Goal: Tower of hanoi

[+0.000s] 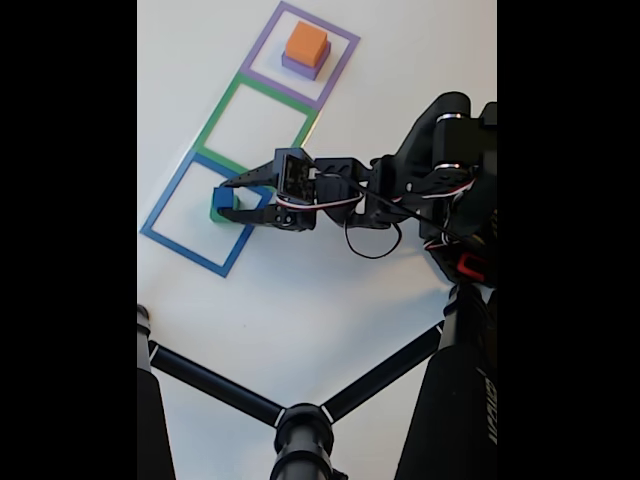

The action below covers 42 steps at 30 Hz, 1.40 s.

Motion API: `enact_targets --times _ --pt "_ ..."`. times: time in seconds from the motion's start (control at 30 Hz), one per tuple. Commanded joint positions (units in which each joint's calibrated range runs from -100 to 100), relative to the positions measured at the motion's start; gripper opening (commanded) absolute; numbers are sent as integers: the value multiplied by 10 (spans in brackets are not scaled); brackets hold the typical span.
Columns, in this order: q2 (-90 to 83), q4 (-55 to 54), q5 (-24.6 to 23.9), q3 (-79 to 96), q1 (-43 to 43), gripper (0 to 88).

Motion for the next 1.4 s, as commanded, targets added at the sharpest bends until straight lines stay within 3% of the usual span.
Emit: enact_targets --times 0.0,0.67,0.87,1.1,1.23,1.37 --pt "7 -17 4 -26 -6 32" --pt "65 -33 4 -46 1 54" --pt "76 -33 4 -55 9 197" --pt "48 -25 4 -67 11 228" --pt "-60 55 4 -57 15 223" --pt "-240 234 4 -60 33 201"
